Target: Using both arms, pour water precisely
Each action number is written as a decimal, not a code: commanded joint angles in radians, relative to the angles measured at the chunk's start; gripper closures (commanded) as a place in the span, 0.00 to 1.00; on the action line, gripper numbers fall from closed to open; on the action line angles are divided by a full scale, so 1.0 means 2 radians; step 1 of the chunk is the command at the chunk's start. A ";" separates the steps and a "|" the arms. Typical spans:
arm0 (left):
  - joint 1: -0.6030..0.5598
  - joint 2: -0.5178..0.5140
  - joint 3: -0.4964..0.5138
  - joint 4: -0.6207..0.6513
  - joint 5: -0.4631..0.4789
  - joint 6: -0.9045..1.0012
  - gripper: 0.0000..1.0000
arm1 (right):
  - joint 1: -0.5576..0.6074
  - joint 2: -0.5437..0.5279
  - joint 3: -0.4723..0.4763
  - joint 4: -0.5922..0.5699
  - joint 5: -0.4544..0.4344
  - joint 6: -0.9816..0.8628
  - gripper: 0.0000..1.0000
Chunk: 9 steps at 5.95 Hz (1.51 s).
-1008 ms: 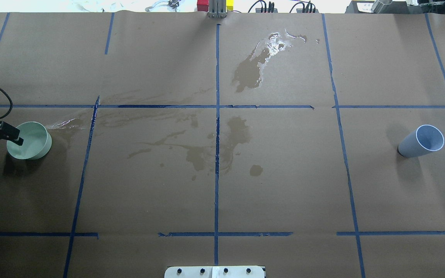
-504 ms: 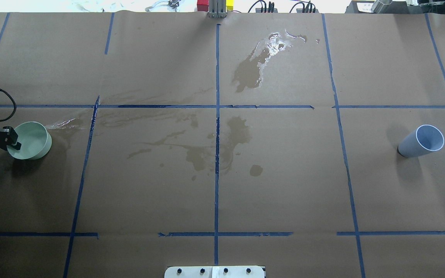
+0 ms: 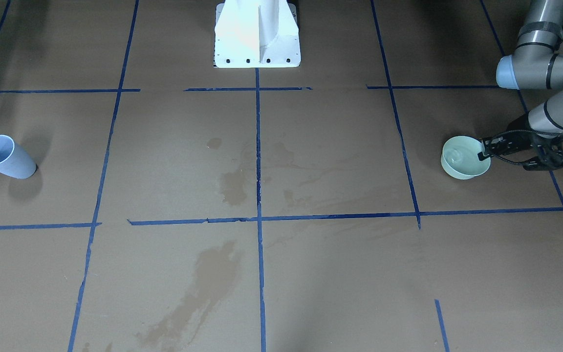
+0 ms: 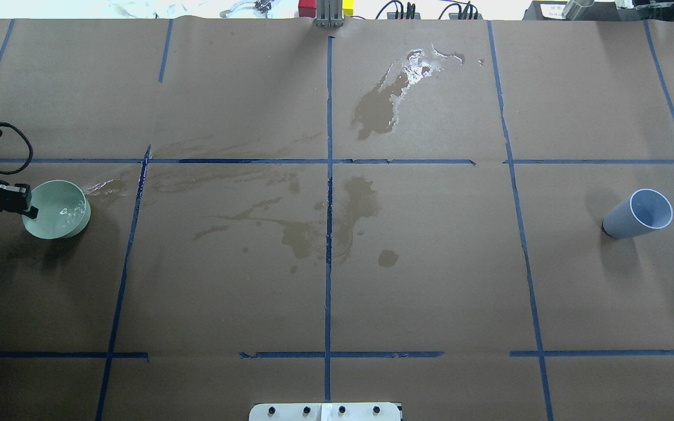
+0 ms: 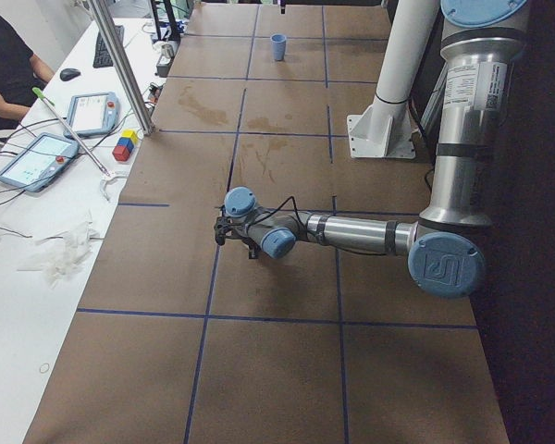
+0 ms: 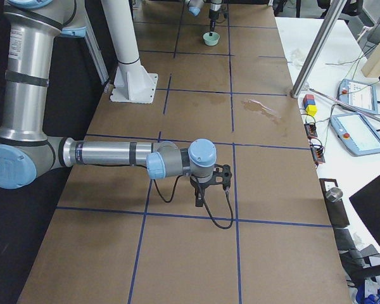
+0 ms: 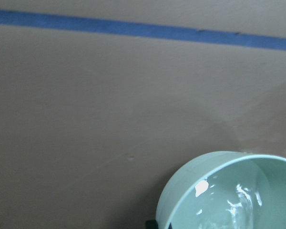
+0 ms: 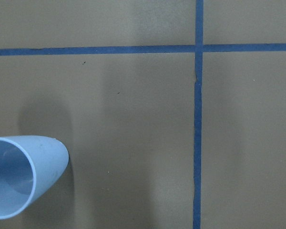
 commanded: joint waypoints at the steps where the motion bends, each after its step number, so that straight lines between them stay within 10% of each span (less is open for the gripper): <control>1: 0.029 -0.012 -0.042 0.001 0.004 -0.055 1.00 | 0.000 -0.002 0.004 0.000 0.002 -0.001 0.00; 6: 0.187 -0.205 -0.060 0.100 0.100 -0.256 1.00 | 0.000 -0.007 0.017 0.000 0.009 0.000 0.00; 9: 0.245 -0.321 0.013 0.147 0.161 -0.273 1.00 | -0.013 -0.007 0.034 0.008 0.008 0.002 0.00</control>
